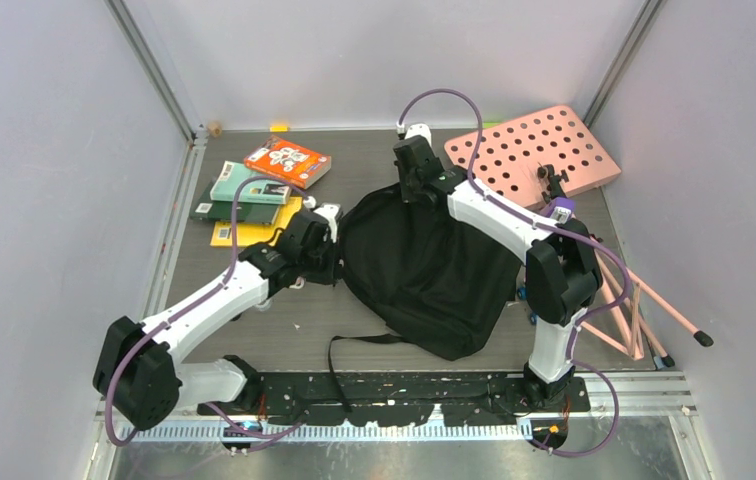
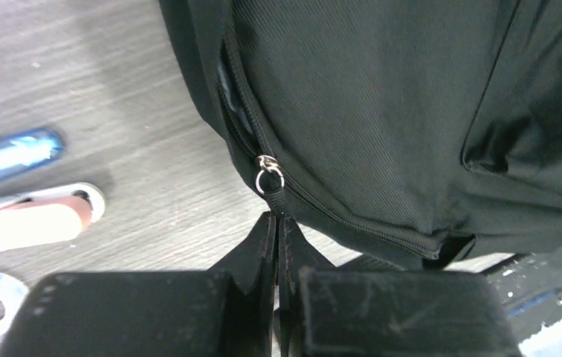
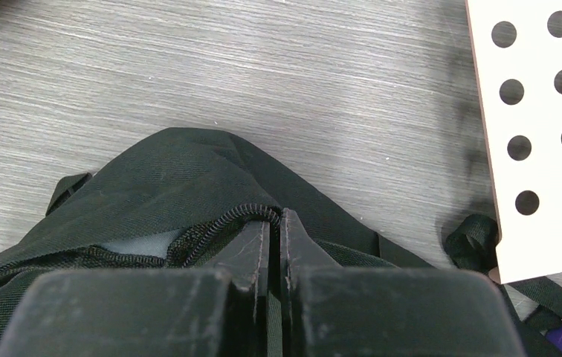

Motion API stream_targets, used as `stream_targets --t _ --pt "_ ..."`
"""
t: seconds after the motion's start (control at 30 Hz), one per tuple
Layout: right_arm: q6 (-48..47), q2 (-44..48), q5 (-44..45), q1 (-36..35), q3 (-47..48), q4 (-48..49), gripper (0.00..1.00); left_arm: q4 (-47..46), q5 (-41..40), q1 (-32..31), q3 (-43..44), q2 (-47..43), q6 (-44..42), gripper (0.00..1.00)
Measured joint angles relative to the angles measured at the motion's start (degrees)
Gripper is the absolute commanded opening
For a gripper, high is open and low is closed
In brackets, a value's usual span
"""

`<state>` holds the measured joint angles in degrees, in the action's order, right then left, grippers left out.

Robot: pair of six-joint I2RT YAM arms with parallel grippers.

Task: Pack the student bag
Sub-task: Unzip the student bag at the center of the board.

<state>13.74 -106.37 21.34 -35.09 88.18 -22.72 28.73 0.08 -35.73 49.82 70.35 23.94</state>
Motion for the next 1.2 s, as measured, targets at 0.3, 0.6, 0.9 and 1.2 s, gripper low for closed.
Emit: stream_targets --t 0.3,0.6,0.9,1.2 --pt "1.95 0.07 -0.96 0.24 1.18 -0.48 0.71 -3.87 5.79 0.0 -4.28 -2.69 8.52 0.0" --pt "5.77 9.79 -8.28 0.44 -3.5 -1.27 0.75 -6.01 6.03 0.0 -5.16 -5.35 12.31 0.0" --pt "18.05 18.12 -11.63 -4.24 -12.61 0.02 0.75 -6.21 7.13 0.0 -5.75 -5.46 13.09 0.0" --pt "21.2 12.76 -13.84 -13.62 -13.33 0.55 0.73 -7.04 6.49 0.0 -8.79 -5.64 13.14 0.0"
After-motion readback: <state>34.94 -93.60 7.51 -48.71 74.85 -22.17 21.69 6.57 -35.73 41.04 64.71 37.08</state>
